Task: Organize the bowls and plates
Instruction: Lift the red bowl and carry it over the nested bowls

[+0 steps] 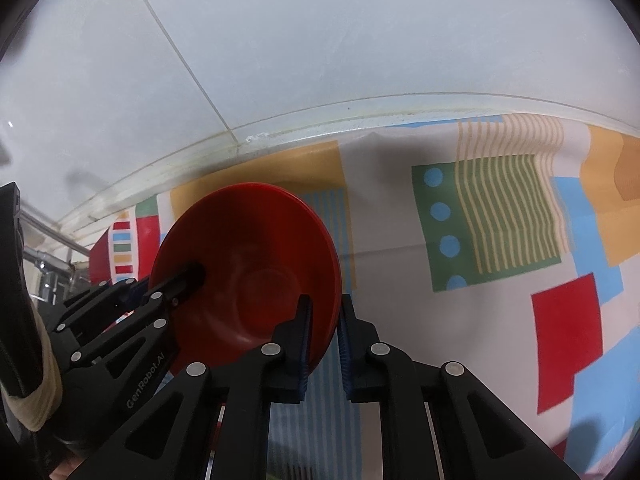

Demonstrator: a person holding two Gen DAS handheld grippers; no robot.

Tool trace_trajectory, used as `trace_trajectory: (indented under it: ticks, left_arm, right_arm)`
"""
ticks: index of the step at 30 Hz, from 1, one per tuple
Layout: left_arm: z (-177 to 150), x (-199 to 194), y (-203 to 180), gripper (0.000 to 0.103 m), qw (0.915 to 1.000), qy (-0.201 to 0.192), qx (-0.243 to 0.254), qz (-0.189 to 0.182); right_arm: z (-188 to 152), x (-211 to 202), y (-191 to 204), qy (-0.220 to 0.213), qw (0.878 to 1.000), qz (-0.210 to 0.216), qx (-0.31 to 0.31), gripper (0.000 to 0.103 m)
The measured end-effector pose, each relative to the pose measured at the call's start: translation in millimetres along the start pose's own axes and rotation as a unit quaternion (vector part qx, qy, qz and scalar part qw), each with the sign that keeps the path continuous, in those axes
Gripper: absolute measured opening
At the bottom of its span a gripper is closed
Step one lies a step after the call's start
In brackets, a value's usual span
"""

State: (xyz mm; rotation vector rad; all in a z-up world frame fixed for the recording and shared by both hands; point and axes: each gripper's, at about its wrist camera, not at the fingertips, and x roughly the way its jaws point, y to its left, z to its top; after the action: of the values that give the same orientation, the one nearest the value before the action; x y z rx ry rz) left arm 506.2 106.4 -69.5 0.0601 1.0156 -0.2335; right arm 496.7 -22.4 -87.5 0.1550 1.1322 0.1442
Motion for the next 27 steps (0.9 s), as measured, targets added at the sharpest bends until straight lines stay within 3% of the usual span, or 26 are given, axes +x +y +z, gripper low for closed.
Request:
trace_trajectory:
  ticks: [27]
  left_arm:
    - [-81,-129,-105,0.013,0.9971,-0.064,0.009,-0.040]
  right_arm:
    - [-106,-145,-44,-0.086,0.996,-0.019,-0.015,0.014]
